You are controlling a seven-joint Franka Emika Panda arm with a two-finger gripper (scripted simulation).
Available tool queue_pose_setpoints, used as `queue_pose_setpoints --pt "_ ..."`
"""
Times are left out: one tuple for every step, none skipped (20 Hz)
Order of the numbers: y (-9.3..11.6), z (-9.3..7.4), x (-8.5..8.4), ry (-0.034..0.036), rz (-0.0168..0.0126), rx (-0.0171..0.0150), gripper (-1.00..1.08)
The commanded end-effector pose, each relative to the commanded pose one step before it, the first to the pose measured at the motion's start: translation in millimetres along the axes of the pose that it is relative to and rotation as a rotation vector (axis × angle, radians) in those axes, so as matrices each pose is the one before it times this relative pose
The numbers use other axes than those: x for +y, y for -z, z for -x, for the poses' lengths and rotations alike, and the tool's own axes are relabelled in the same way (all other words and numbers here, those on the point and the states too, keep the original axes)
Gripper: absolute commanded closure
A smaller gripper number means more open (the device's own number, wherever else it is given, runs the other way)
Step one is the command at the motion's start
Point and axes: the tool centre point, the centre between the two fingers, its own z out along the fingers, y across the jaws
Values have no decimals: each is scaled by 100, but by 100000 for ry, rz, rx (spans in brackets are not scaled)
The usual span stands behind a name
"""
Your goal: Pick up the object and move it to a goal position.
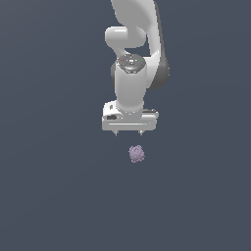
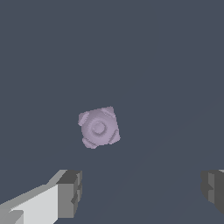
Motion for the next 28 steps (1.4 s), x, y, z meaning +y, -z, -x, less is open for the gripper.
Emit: queue_pose_setpoints --pt "0 0 1 0 0 0 -92" --pt "13 13 21 0 0 0 -92" --pt "-52 15 47 30 -34 -148 -92" --pt "-44 35 85 34 -42 -175 -92" --pt "-70 47 117 50 -63 -255 -92" --pt "-79 62 149 62 -78 -308 -92" --pt "-94 68 166 74 -92 -353 -92" --pt "-76 56 135 63 -76 -284 -92" --pt "-60 40 99 52 -59 -215 -92" --pt "-33 28 65 35 -35 -129 -92" --pt "-19 12 30 21 -17 -64 -92" --pt "-3 -3 -1 0 0 0 -92" --pt "19 -13 -34 -18 18 64 -92" --pt "-8 -11 -24 0 0 0 -92" --pt "-11 -8 0 63 13 26 -92" --pt "-76 -31 -46 238 14 -18 -92" --pt "-124 -52 -63 357 21 -26 -92" --pt "-169 -74 -100 506 30 -30 -92" --pt "-214 -94 -123 631 36 -32 -92" --pt "-260 -114 -152 767 41 -36 -92" --pt "-306 -134 -180 898 43 -40 -92" --pt "-351 -152 -206 1025 42 -44 -92" --pt "-396 -169 -232 1152 38 -50 -92" --pt "-446 -186 -259 1285 30 -57 -92" --pt "-494 -203 -284 1409 19 -61 -92" --pt "-543 -220 -313 1540 5 -63 -92" --pt "-594 -237 -343 1670 -14 -64 -92" --pt "-608 -238 -349 1693 -34 -61 -92"
